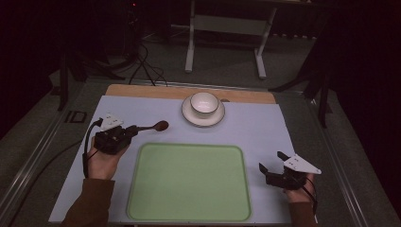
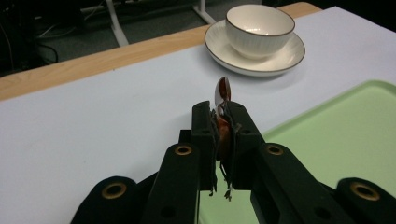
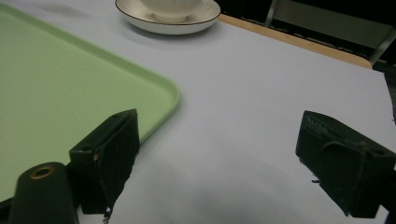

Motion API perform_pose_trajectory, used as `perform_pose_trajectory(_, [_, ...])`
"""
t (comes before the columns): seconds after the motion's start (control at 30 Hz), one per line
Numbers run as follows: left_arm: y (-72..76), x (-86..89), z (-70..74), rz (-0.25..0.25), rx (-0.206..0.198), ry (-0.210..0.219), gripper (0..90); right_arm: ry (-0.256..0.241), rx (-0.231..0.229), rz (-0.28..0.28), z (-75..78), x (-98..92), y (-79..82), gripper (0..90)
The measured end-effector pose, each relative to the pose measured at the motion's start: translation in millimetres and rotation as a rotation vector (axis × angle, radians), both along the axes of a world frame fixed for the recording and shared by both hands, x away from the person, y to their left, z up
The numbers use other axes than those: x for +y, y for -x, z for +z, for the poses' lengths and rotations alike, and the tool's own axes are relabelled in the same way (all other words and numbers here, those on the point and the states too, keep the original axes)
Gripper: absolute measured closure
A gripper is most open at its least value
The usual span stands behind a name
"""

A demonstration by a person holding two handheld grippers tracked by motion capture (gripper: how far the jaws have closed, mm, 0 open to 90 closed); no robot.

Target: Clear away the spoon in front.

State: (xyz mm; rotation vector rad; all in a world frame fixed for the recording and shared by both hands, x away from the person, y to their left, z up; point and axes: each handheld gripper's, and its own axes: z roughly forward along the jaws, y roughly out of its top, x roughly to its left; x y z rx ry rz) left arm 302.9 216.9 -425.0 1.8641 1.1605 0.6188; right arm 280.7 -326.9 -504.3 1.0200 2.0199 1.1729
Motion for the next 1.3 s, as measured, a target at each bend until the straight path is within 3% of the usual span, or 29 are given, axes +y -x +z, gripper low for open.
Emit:
perform_pose_trajectory(0.93, [42.1, 15.5, -13.1, 0.002, 0.053, -0.033, 83.5, 0.002, 0.004, 0.008, -0.3, 0.6, 0.0, 13.5])
perform_pose_trajectory(1.3, [48.3, 20.0, -17.1, 0.034, 0.088, -0.050, 83.4, 0.002, 0.005, 0.008, -0.4, 0.5, -0.1, 13.5])
